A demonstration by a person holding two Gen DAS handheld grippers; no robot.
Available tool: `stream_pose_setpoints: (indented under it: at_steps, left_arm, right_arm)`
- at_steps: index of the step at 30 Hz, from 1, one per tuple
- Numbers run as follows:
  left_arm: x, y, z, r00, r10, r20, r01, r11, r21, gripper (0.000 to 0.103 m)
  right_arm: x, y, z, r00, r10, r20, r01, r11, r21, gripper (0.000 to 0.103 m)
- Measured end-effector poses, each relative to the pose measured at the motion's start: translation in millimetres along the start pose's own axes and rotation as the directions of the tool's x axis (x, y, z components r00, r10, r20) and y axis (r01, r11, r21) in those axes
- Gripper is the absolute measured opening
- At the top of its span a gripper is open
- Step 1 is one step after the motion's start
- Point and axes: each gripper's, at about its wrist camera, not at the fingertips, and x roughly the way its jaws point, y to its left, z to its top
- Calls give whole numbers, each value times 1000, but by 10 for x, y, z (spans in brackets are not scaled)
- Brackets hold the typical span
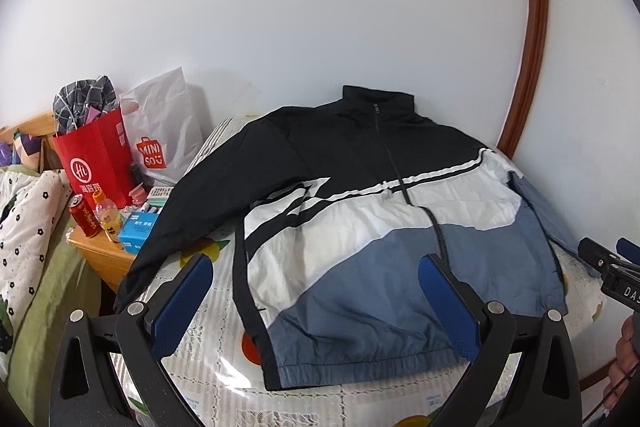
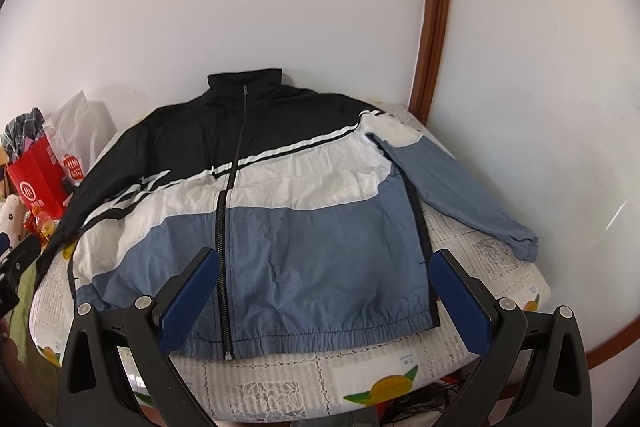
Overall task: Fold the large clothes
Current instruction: 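Lower the left tool onto the black sleeve side and close it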
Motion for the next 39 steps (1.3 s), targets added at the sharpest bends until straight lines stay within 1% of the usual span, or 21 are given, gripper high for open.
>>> stream_pose_setpoints:
  at_steps: [3,7,9,11,13,15,17,19,20,29,32,33,34,36,39]
  left_arm:
    - [176,131,-19,1000,18,-25,-18,1000,-20,103]
    - [472,351,-94,996,17,-88,-21,998,-52,103]
    - [650,497,-135,992,34,-125,-42,997,-63,103]
    - [790,629,-150,988,41,-149,-53,995,-79,102]
    - [906,770,-160,985,57,-163,-74,993,-95,99]
    - [1044,925,-163,981,75,-182,-96,989,-108,98]
    - [1154,1049,-153,977,88,-193,-112,987,-118,95]
    - [1251,1151,-143,975,99,-199,-125,985,-121,92]
    - [1298,1200,-136,974,104,-203,-131,984,-122,92]
    - [1628,1475,-142,964,122,-234,-149,984,-100,89]
    - [1719,1527,-146,960,142,-241,-166,983,-83,85]
    - [1754,1543,-152,958,149,-246,-173,982,-78,82]
    - [1787,1554,-159,956,153,-252,-177,981,-75,75]
    - [1829,1569,-170,952,162,-259,-185,980,-67,69]
    - [1875,1551,-176,948,196,-251,-212,977,-36,63]
  right_arm:
    - [182,39,2,1000,10,-14,-10,1000,0,103]
    - [473,63,-30,999,38,-37,-38,999,3,103]
    - [587,66,-49,999,34,-37,-33,999,15,103]
    - [692,57,-60,998,50,-46,-48,998,35,102]
    - [792,72,-59,996,74,-47,-72,996,45,100]
    - [871,120,-53,996,73,-55,-71,997,37,98]
    - [963,184,-42,996,60,-69,-59,998,20,94]
    - [1047,253,-33,995,62,-83,-63,998,2,89]
    - [1076,281,-30,994,64,-90,-64,998,-3,88]
    - [1398,490,2,987,44,-152,-45,999,-7,86]
    - [1469,526,15,986,28,-165,-31,999,-13,86]
    - [1490,535,24,985,21,-170,-25,1000,-19,86]
    - [1509,541,35,985,15,-173,-20,1000,-24,86]
    - [1539,546,62,985,3,-175,-7,1000,-26,86]
    - [1569,540,104,984,-4,-178,2,1000,-16,86]
